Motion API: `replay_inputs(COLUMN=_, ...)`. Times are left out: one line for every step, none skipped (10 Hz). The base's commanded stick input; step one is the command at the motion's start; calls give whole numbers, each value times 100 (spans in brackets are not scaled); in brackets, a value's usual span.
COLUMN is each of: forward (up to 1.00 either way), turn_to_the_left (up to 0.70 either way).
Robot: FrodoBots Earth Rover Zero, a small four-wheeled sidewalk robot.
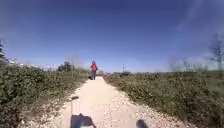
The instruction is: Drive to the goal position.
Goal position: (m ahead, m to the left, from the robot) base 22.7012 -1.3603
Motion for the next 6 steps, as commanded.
replay_inputs(forward=44, turn_to_the_left=0)
replay_inputs(forward=44, turn_to_the_left=0)
replay_inputs(forward=44, turn_to_the_left=0)
replay_inputs(forward=44, turn_to_the_left=-8)
replay_inputs(forward=44, turn_to_the_left=-27)
replay_inputs(forward=44, turn_to_the_left=-5)
